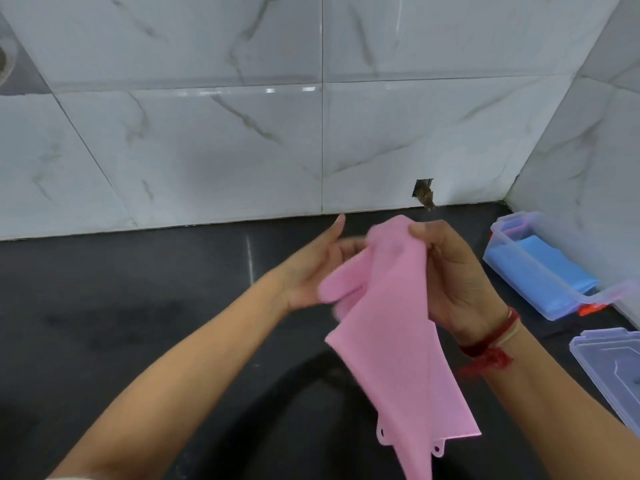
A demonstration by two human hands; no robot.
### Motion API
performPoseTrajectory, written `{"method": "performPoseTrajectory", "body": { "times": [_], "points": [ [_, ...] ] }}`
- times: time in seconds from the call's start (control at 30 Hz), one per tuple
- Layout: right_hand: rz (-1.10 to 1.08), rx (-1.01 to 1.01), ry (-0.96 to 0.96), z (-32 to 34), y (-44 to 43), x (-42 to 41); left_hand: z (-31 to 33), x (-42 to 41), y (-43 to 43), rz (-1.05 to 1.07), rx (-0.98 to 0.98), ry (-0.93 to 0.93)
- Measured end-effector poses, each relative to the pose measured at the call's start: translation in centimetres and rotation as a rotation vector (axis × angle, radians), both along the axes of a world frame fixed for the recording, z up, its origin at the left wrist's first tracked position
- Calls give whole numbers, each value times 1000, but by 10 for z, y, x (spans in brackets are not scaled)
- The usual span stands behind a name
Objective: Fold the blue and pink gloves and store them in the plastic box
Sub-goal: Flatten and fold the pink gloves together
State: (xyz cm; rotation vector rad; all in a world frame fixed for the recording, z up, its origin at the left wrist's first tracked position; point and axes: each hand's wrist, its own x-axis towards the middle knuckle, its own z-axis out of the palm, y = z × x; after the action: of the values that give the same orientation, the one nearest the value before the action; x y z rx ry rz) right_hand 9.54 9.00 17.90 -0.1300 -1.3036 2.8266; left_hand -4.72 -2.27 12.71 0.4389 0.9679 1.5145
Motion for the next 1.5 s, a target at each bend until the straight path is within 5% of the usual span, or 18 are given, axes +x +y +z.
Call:
{"method": "performPoseTrajectory", "body": {
  "times": [0.2,0.33,0.5,0.6,0.83,0.97,1.23,1.37,1.5],
  "points": [
    [-109,-130,-37,-6,16,13,-51,-4,-13,-295,195,-200],
    [-114,-218,-69,-14,30,23,-67,-7,-18,-157,160,-170],
    [-45,-144,29,-19,23,33,-90,36,-14,169,71,-500],
    [-69,-337,18,-28,25,34,-98,73,-14,78,35,-566],
    [-252,-321,7,-39,29,49,-48,69,0,80,280,-437],
    [-140,-251,-28,-42,39,58,-29,48,7,149,174,-257],
    [139,111,-325,-74,47,97,-51,46,-6,29,-77,-337],
    [18,179,-527,-103,38,89,-79,52,9,137,-376,-276],
    [-67,223,-482,-112,41,76,-74,36,24,143,-330,-232]
  ]
}}
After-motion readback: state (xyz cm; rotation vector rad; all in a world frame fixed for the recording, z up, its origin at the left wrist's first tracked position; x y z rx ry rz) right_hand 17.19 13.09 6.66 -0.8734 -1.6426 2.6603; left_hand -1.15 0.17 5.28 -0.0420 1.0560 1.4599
